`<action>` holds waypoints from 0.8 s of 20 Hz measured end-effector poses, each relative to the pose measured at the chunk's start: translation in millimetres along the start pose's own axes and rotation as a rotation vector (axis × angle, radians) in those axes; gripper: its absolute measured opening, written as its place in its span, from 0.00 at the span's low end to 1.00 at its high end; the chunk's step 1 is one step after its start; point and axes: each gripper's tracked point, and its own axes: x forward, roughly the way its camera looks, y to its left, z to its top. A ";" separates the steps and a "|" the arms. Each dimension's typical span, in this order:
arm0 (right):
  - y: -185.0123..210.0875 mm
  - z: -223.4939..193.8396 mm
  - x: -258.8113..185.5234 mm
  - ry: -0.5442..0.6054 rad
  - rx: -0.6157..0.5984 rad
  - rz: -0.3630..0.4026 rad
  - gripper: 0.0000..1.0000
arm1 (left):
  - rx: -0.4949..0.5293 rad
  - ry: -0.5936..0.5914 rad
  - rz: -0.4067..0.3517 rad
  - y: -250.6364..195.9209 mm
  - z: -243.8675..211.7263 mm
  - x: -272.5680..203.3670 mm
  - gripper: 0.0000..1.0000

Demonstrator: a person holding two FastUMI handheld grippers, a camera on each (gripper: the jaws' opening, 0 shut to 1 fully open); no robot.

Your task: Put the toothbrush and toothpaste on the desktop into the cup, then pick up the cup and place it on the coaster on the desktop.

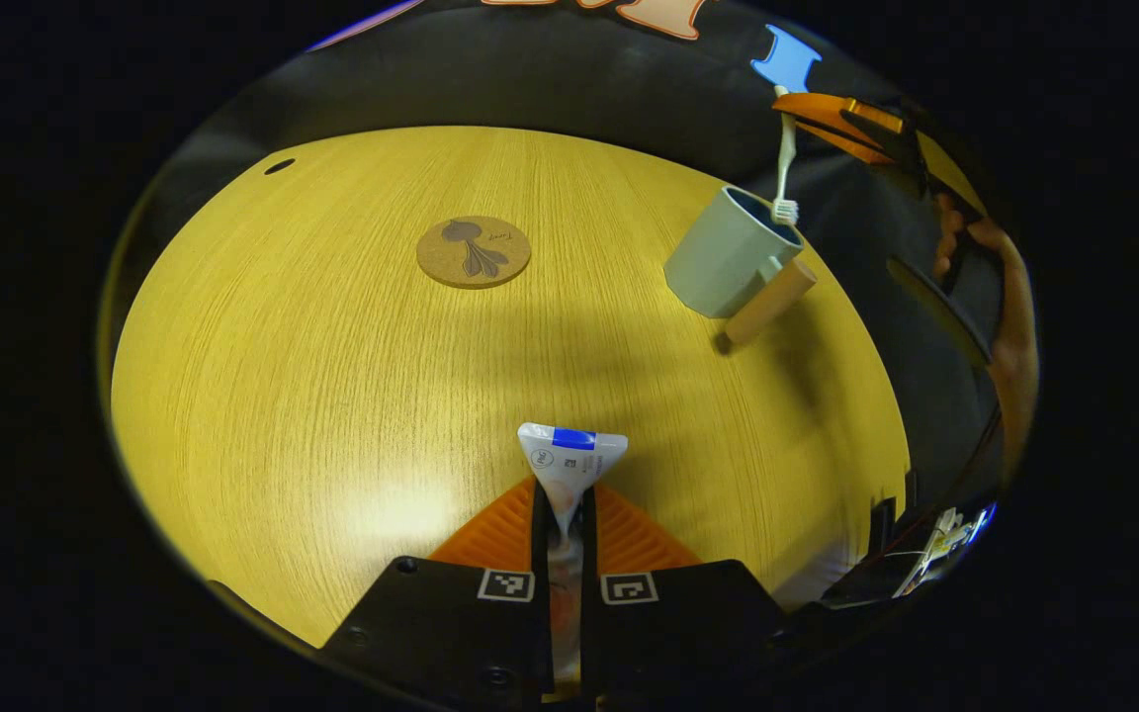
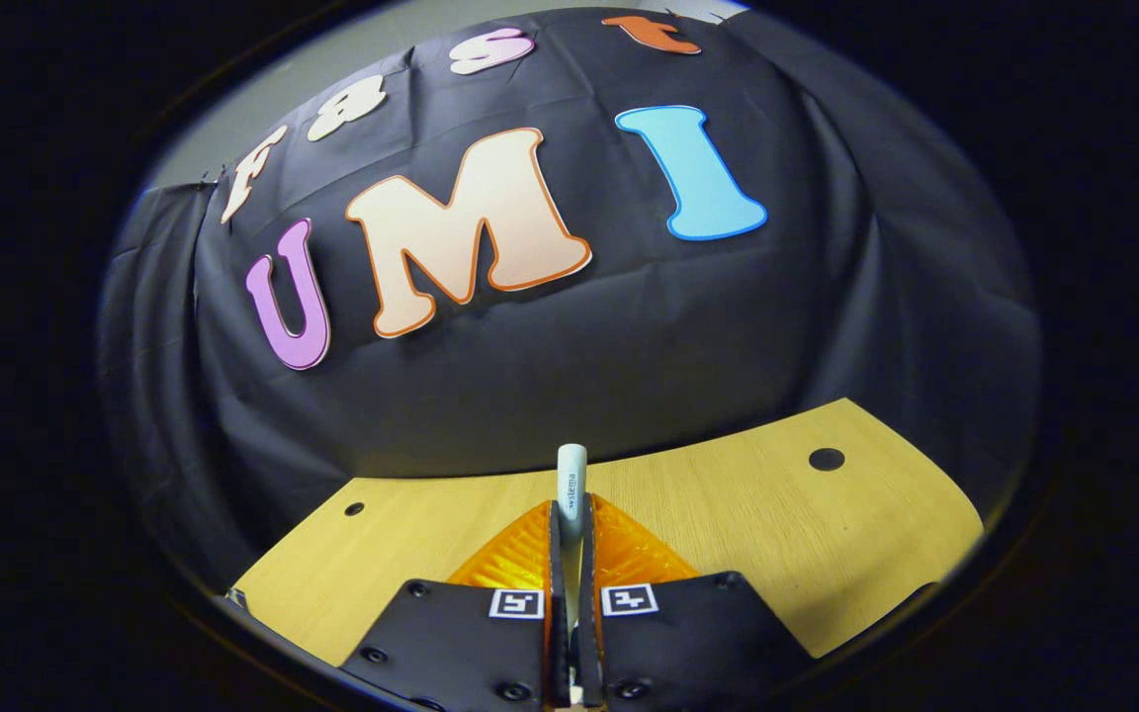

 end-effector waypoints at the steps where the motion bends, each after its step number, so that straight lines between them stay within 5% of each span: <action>1: -2.6 -1.7 3.8 -0.009 -0.021 -0.011 0.07 | -0.004 -0.002 -0.003 0.0 0.1 -0.1 0.10; 12: -8.7 -38.2 0.4 0.028 -0.155 -0.067 0.12 | -0.004 -0.002 -0.024 0.0 1.4 0.2 0.10; 14: -8.3 -38.9 -9.4 0.040 -0.145 -0.062 0.19 | -0.009 -0.004 -0.030 0.3 1.4 0.0 0.10; 15: -8.3 -37.2 -12.5 0.038 -0.140 -0.061 0.35 | -0.012 -0.004 -0.033 0.5 1.9 0.0 0.10; 16: -8.4 -36.0 -16.8 0.036 -0.134 -0.058 0.38 | -0.015 -0.005 -0.035 0.3 1.8 -0.2 0.10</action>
